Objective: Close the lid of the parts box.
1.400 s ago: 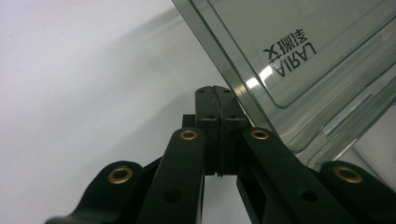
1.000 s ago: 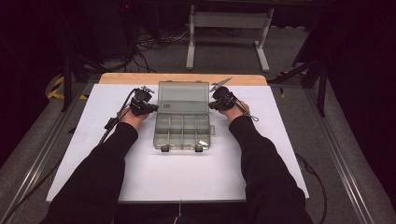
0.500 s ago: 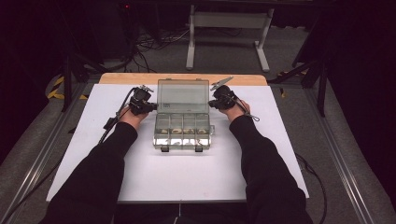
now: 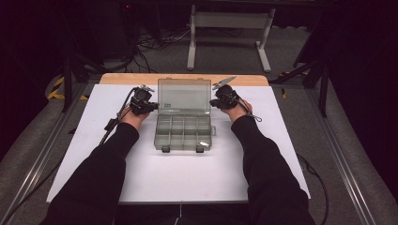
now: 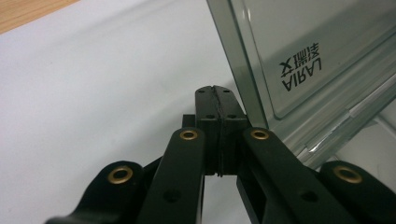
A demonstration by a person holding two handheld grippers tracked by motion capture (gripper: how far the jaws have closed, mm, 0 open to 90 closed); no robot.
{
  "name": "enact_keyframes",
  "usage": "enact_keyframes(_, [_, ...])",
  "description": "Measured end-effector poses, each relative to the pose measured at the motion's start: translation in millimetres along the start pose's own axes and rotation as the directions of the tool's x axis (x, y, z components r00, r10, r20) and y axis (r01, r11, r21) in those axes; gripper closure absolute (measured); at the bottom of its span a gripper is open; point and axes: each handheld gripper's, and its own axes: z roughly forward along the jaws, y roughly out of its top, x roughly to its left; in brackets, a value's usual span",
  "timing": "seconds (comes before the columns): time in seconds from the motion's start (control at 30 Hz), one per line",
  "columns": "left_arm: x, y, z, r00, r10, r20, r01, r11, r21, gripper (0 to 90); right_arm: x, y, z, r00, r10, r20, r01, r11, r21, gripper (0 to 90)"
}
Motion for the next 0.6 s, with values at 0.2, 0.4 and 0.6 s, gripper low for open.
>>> enact_keyframes(0.2, [-0.6,0.5,-2.3,1.0000,0.001,0.002,-0.001,1.0000,-0.009,89.8,-0.3,0.9,-4.2,1.0000,-0.001,-0.002,0.001,1.000,-0.015,90.0])
enact_keyframes(0.4, [-1.1,1.8,-6.9,0.9999,0.014,0.008,-0.014,0.9997,-0.020,89.7,1.0,1.6,-7.0,0.9999,-0.013,-0.001,0.013,1.000,-0.018,90.0])
enact_keyframes(0.6, [-2.3,2.3,-10.2,0.9997,0.020,0.012,-0.019,0.9995,-0.024,89.7,0.8,2.0,-10.6,0.9999,-0.016,-0.004,0.016,0.999,-0.031,90.0])
